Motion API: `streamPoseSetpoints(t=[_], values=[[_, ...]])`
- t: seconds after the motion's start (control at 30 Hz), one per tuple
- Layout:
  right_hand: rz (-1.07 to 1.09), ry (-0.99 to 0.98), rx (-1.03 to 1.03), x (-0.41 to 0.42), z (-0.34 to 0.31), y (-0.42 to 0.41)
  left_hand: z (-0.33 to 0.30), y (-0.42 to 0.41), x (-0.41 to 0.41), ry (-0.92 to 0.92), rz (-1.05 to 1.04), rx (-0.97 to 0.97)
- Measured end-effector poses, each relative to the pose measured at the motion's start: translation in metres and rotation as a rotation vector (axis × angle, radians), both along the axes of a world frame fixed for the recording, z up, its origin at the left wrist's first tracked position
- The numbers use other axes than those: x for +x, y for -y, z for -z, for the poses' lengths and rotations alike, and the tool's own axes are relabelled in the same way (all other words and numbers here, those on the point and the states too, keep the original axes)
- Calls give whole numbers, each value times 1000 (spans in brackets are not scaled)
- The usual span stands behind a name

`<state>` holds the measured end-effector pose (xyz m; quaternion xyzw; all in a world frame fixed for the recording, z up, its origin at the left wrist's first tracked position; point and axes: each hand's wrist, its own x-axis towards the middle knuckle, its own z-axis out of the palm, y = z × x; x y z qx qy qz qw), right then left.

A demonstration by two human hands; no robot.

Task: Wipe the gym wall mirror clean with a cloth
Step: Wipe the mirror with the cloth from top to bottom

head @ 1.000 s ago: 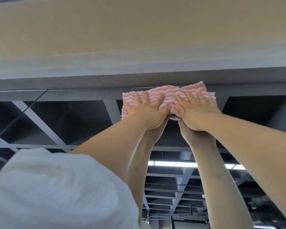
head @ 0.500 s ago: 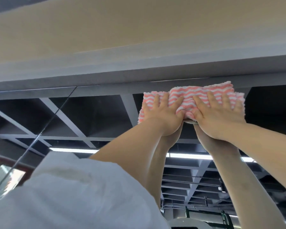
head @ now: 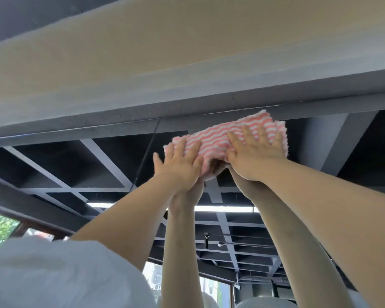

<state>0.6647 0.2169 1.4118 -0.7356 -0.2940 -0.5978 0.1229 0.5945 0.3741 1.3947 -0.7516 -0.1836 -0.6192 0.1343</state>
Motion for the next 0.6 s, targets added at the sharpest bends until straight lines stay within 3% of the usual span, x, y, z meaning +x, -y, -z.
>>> streamPoseSetpoints(t=[0.4, 0.53, 0.6], values=[[-47, 30, -114, -64, 20, -121, 45, -103, -48, -28, -202, 104], [-41, 29, -166, -71, 36, -133, 58, -109, -51, -22, -172, 108], [-33, 39, -190, -75, 48, -137, 60, -101, -56, 71, -1, 156]])
